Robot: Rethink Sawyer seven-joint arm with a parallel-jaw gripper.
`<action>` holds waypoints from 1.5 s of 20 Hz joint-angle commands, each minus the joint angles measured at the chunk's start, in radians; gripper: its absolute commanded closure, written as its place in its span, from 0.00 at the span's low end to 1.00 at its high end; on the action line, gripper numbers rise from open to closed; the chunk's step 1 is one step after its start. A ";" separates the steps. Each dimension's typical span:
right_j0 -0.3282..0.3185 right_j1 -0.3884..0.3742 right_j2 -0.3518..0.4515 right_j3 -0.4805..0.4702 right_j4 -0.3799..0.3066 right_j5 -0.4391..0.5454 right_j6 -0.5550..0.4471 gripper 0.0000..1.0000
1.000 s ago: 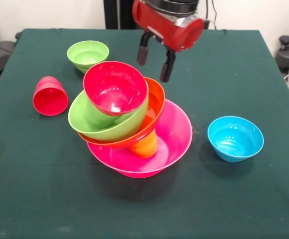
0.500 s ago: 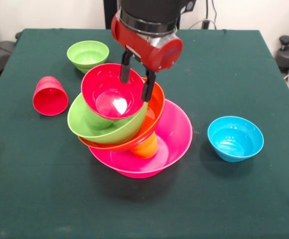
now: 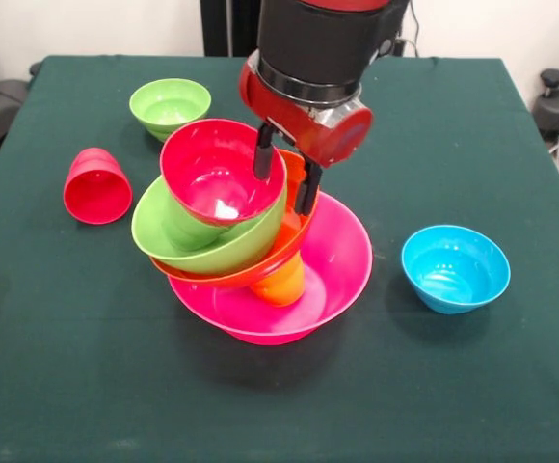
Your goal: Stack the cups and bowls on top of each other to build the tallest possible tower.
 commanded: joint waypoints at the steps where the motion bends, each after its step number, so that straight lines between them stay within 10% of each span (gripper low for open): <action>1: 0.028 0.017 0.087 0.001 -0.043 0.092 -0.146 0.00; 13: 0.088 -0.132 -0.036 0.118 0.023 0.154 0.105 0.00; 30: 0.214 -0.056 -0.230 0.166 0.196 0.078 0.442 0.00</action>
